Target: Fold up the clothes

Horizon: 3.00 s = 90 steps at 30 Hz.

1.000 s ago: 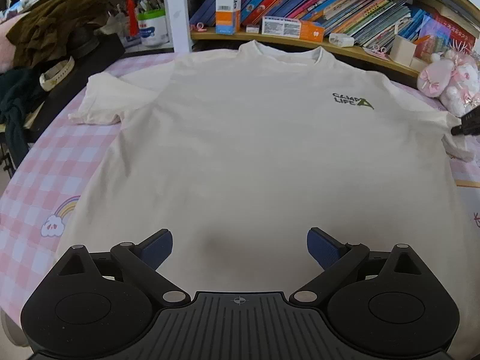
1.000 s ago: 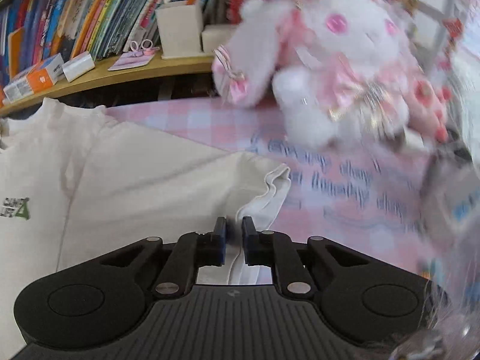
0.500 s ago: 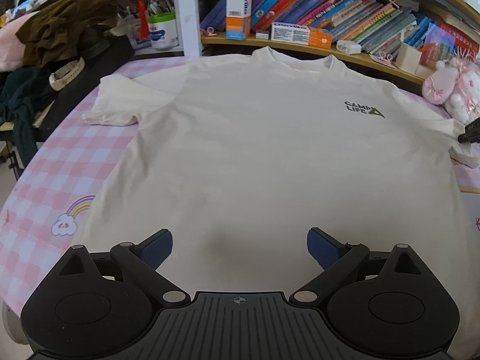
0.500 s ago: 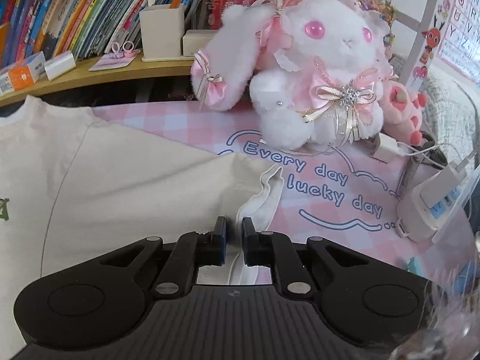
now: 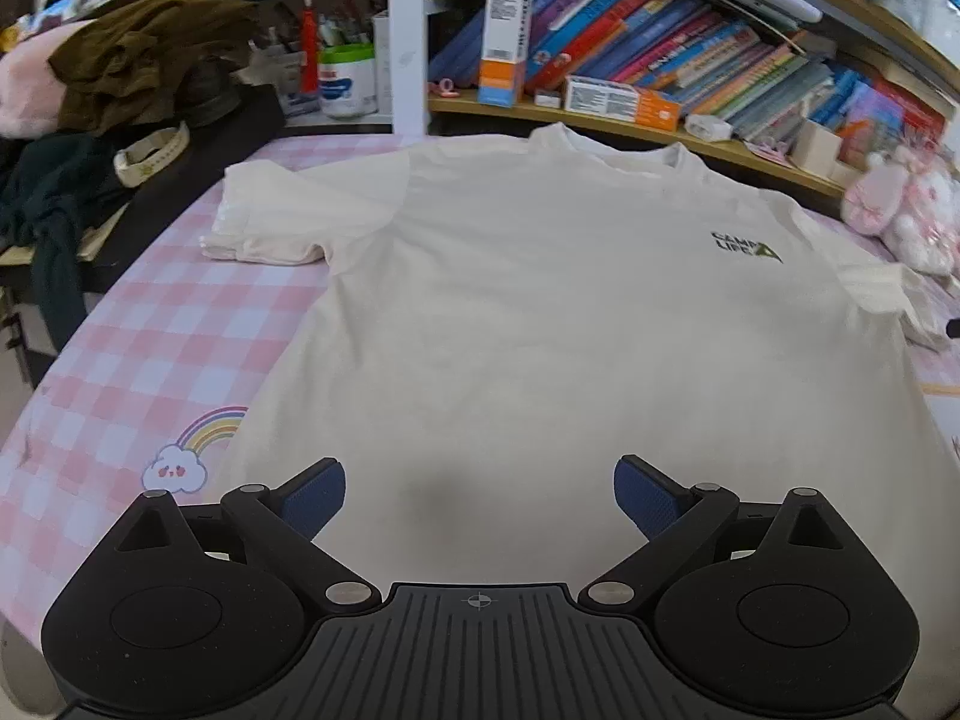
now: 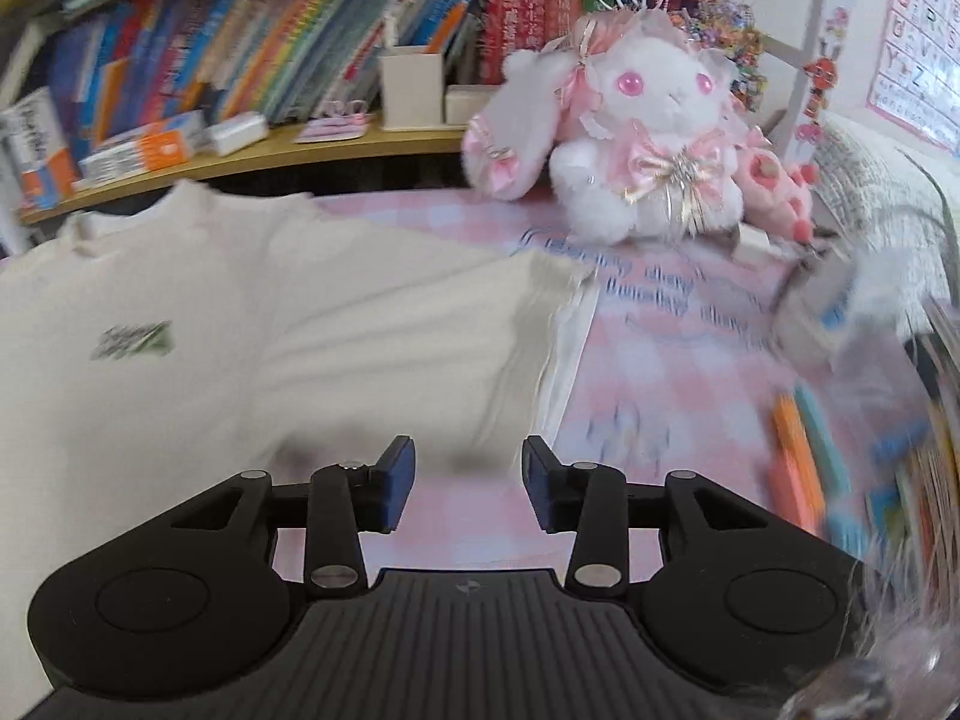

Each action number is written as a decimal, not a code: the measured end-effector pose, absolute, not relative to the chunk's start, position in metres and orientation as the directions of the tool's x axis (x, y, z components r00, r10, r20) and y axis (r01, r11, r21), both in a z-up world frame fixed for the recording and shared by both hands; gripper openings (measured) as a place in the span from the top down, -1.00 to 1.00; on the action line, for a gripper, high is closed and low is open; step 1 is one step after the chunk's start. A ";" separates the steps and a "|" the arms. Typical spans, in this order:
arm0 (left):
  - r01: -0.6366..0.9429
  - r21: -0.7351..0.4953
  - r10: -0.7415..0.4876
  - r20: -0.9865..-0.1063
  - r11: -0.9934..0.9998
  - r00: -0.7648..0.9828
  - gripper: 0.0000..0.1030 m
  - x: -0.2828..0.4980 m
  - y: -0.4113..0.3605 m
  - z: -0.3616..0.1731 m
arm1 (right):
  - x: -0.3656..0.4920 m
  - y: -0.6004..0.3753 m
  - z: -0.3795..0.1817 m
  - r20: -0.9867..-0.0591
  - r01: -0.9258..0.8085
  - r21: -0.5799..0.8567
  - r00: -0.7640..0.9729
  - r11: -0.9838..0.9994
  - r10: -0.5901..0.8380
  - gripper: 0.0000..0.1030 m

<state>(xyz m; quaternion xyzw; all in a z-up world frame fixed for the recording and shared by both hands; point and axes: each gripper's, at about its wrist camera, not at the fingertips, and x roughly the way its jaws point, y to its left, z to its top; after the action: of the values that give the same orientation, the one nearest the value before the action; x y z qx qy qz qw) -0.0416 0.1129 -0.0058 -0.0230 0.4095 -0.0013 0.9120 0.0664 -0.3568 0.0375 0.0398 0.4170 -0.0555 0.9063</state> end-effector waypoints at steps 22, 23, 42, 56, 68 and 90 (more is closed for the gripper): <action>0.080 -0.033 -0.077 -0.761 0.996 0.645 -0.90 -0.094 0.198 -0.019 | -0.148 -0.248 0.003 -0.817 0.286 0.017 0.556 0.958 -0.151 -0.19; 0.076 -0.031 -0.073 -0.762 0.997 0.644 -0.90 -0.095 0.201 -0.020 | -0.151 -0.248 0.002 -0.819 0.289 0.019 0.554 0.957 -0.151 -0.18; -0.019 -0.087 -0.058 -0.801 0.996 0.596 -0.90 -0.103 0.217 -0.035 | -0.171 -0.246 0.001 -0.808 0.320 0.034 0.567 0.947 -0.163 0.05; -0.001 -0.039 -0.030 -0.794 0.999 0.607 0.73 -0.106 0.226 -0.028 | -0.180 -0.232 0.003 -0.804 0.287 0.020 0.574 0.958 -0.155 0.88; 0.031 -0.033 -0.045 -0.801 0.999 0.597 0.98 -0.104 0.233 -0.027 | -0.191 -0.224 0.004 -0.811 0.299 0.028 0.565 0.954 -0.154 0.90; 0.170 0.057 -0.084 -0.692 0.984 0.717 -0.65 -0.110 0.190 -0.004 | -0.191 -0.222 0.021 -0.775 0.349 0.058 0.607 0.935 -0.179 -0.14</action>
<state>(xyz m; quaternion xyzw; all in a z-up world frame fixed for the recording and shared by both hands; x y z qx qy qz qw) -0.1097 0.1901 -0.0036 0.0580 0.3699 -0.0686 0.9247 -0.1914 -0.2218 0.0210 0.1019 0.4180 -0.1483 0.8904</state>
